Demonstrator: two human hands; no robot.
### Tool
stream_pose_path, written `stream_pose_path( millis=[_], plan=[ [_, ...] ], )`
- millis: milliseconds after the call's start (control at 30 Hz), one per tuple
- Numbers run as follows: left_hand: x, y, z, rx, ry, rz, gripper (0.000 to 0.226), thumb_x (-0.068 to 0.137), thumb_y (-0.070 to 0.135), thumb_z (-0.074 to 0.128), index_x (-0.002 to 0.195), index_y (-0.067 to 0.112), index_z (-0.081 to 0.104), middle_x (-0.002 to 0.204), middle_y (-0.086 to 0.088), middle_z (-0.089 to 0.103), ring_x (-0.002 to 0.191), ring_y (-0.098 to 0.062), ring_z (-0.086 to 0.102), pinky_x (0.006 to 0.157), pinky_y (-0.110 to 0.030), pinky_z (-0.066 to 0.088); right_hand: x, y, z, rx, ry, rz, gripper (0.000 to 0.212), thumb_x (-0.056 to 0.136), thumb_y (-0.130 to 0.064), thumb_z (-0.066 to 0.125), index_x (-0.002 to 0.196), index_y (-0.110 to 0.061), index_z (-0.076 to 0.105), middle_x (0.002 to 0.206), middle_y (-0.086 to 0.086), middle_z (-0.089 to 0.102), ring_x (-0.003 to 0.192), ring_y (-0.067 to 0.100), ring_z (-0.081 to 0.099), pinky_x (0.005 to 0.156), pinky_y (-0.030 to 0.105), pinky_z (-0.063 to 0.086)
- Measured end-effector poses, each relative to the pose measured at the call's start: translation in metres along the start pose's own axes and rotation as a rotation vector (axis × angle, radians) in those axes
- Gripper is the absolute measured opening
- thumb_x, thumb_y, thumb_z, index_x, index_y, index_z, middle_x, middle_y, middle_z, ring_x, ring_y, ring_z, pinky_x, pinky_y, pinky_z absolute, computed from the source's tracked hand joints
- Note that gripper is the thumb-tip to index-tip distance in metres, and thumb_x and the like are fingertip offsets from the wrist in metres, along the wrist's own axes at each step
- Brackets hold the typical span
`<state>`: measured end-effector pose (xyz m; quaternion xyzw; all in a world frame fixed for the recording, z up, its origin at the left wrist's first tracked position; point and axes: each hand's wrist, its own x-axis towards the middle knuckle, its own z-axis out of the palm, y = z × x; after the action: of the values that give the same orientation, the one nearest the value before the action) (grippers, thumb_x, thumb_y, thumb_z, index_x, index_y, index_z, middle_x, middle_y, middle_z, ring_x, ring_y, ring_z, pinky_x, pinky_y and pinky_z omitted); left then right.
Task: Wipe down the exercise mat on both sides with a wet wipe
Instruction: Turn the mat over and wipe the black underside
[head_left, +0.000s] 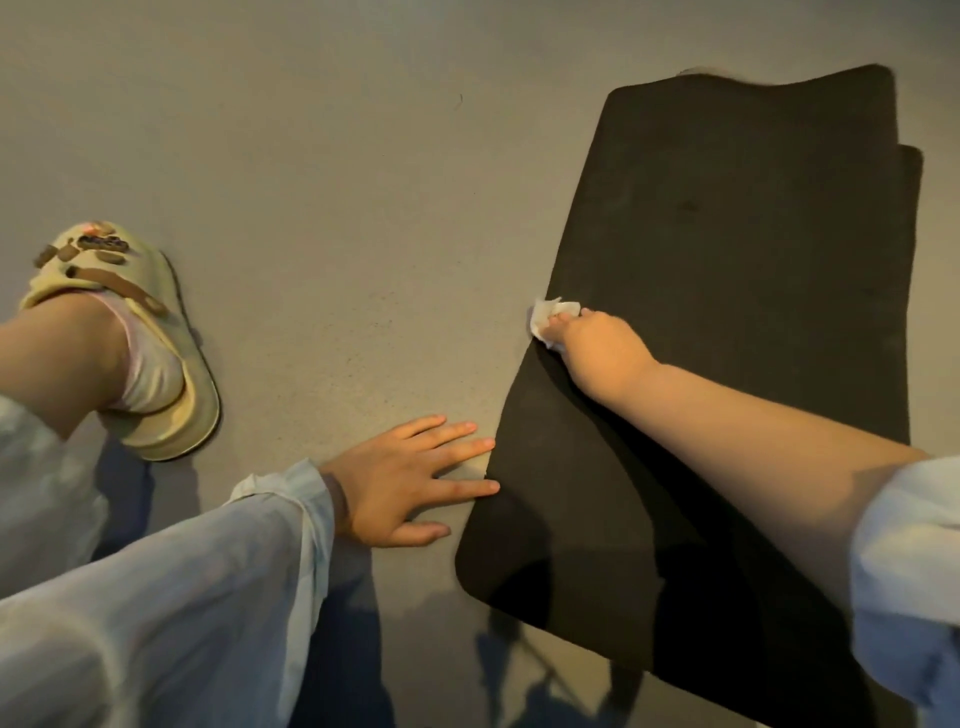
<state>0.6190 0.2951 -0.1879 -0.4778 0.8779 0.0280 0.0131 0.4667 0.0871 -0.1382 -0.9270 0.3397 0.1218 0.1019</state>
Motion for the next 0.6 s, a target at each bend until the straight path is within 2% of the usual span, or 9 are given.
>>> stream_pose_path(
  millis=[100,200,267,333,367,433,500,533,600],
  plan=[
    [0.001,0.0,0.001,0.017,-0.028,-0.002,0.057,0.084,0.056,0.041,0.138,0.037,0.041,0.144,-0.01,0.043,0.132,-0.033,0.04,0.105,-0.05,0.024,-0.021,-0.009,0.006,-0.009,-0.101,-0.057,0.032,0.098,-0.012,0.04,0.126,-0.012,0.054,0.118,0.014,0.058,0.105,0.031,0.056,0.085,0.033,0.042],
    [-0.001,0.002,0.004,0.008,-0.059,-0.012,0.058,0.085,0.057,0.038,0.139,0.038,0.037,0.144,-0.009,0.043,0.133,-0.03,0.038,0.105,-0.048,0.021,-0.052,-0.02,0.011,-0.005,-0.143,-0.225,0.027,0.098,-0.016,0.042,0.12,-0.018,0.058,0.109,0.009,0.062,0.099,0.026,0.057,0.084,0.036,0.045],
    [-0.002,0.001,0.004,-0.019,-0.058,-0.019,0.058,0.085,0.057,0.04,0.139,0.036,0.038,0.144,-0.009,0.042,0.135,-0.028,0.035,0.106,-0.048,0.02,-0.073,-0.025,0.013,0.07,-0.181,-0.323,0.028,0.099,-0.021,0.042,0.121,-0.02,0.06,0.111,0.006,0.064,0.102,0.023,0.056,0.089,0.032,0.042],
    [-0.003,0.003,0.003,-0.063,-0.013,-0.042,0.058,0.085,0.053,0.045,0.138,0.027,0.044,0.143,-0.011,0.044,0.134,-0.029,0.038,0.108,-0.049,0.021,-0.089,-0.027,0.009,0.214,-0.176,-0.364,0.027,0.099,-0.022,0.044,0.118,-0.018,0.062,0.11,0.003,0.066,0.101,0.021,0.058,0.09,0.029,0.041],
    [-0.003,0.005,0.003,-0.118,0.036,-0.085,0.058,0.085,0.051,0.049,0.135,0.021,0.048,0.143,-0.012,0.044,0.132,-0.03,0.041,0.108,-0.051,0.025,-0.094,-0.026,0.005,0.309,-0.133,-0.347,0.025,0.098,-0.021,0.046,0.115,-0.016,0.064,0.107,0.004,0.067,0.099,0.021,0.059,0.088,0.029,0.042],
    [-0.001,0.014,-0.002,-0.339,0.185,-0.296,0.058,0.085,0.047,0.051,0.132,0.013,0.049,0.145,-0.014,0.039,0.13,-0.028,0.042,0.106,-0.05,0.036,-0.099,-0.019,-0.001,0.422,0.007,-0.23,0.022,0.096,-0.022,0.049,0.112,-0.016,0.063,0.101,0.005,0.067,0.094,0.021,0.061,0.083,0.033,0.045],
    [0.014,0.022,-0.018,-0.58,0.389,-0.5,0.061,0.084,0.045,0.055,0.136,0.017,0.039,0.152,-0.005,0.023,0.133,-0.018,0.03,0.108,-0.034,0.032,-0.098,-0.01,-0.004,0.441,0.112,-0.088,0.018,0.094,-0.026,0.053,0.108,-0.019,0.06,0.093,0.004,0.064,0.09,0.021,0.058,0.076,0.034,0.044],
    [0.028,0.025,-0.027,-0.64,0.452,-0.524,0.064,0.083,0.044,0.057,0.139,0.025,0.032,0.152,0.003,0.016,0.135,-0.013,0.023,0.109,-0.027,0.025,-0.097,-0.007,-0.005,0.433,0.132,-0.054,0.016,0.092,-0.027,0.055,0.106,-0.019,0.059,0.09,0.002,0.063,0.089,0.02,0.056,0.074,0.033,0.043],
    [0.061,0.027,-0.047,-0.686,0.428,-0.436,0.068,0.084,0.042,0.062,0.142,0.036,0.026,0.153,0.008,0.015,0.14,-0.014,0.02,0.112,-0.026,0.021,-0.095,-0.003,-0.005,0.385,0.152,-0.052,0.016,0.089,-0.024,0.06,0.103,-0.016,0.062,0.091,-0.002,0.061,0.094,0.021,0.054,0.077,0.031,0.04]
  ],
)
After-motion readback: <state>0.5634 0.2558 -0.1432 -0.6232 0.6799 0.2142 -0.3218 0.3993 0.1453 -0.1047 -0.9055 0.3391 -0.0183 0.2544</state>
